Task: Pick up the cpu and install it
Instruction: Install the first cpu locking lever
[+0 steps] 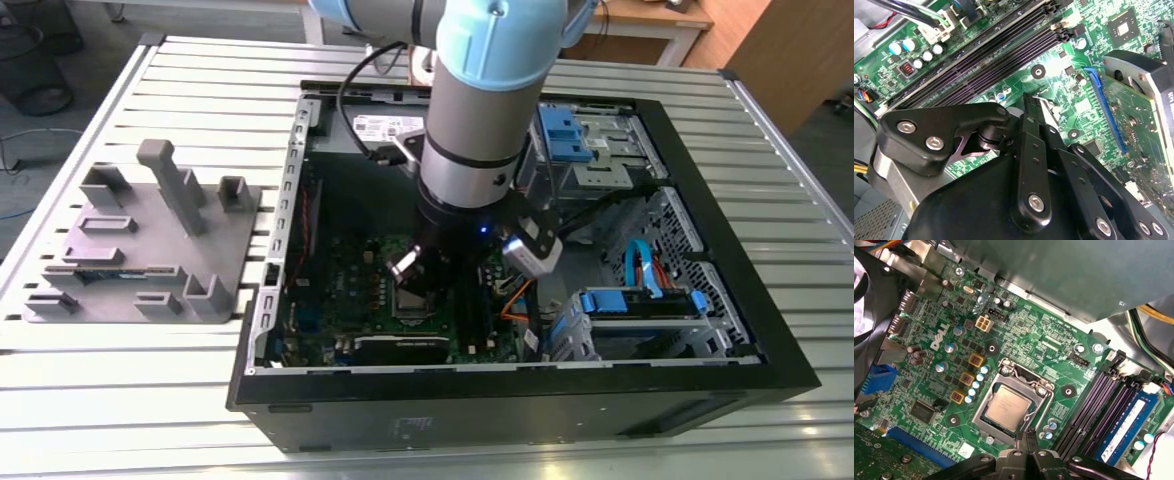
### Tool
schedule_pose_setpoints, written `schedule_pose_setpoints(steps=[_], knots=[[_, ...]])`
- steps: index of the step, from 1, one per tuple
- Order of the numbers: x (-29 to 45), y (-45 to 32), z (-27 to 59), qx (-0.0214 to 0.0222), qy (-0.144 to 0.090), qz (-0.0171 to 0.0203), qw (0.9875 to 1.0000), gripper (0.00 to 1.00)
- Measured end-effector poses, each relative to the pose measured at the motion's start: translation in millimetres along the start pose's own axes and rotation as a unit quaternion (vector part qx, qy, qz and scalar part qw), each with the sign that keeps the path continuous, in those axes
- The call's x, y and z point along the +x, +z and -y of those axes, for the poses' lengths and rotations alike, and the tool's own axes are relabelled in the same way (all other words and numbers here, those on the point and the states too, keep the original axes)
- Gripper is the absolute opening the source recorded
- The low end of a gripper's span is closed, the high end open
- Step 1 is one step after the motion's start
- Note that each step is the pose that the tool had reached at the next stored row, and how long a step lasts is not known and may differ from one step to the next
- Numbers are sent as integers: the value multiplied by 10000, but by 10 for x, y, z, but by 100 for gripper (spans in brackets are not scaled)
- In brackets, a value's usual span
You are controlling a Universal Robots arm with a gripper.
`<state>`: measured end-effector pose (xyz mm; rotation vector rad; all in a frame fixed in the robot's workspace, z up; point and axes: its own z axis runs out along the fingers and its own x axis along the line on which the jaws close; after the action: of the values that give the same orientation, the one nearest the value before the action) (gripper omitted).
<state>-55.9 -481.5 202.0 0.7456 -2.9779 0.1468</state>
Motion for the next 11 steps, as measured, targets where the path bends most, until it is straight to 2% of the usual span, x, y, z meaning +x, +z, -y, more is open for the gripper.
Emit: schedule_pose_setpoints(steps=[11], knots=[[-11, 60, 32, 21, 71, -17, 10000, 11]])
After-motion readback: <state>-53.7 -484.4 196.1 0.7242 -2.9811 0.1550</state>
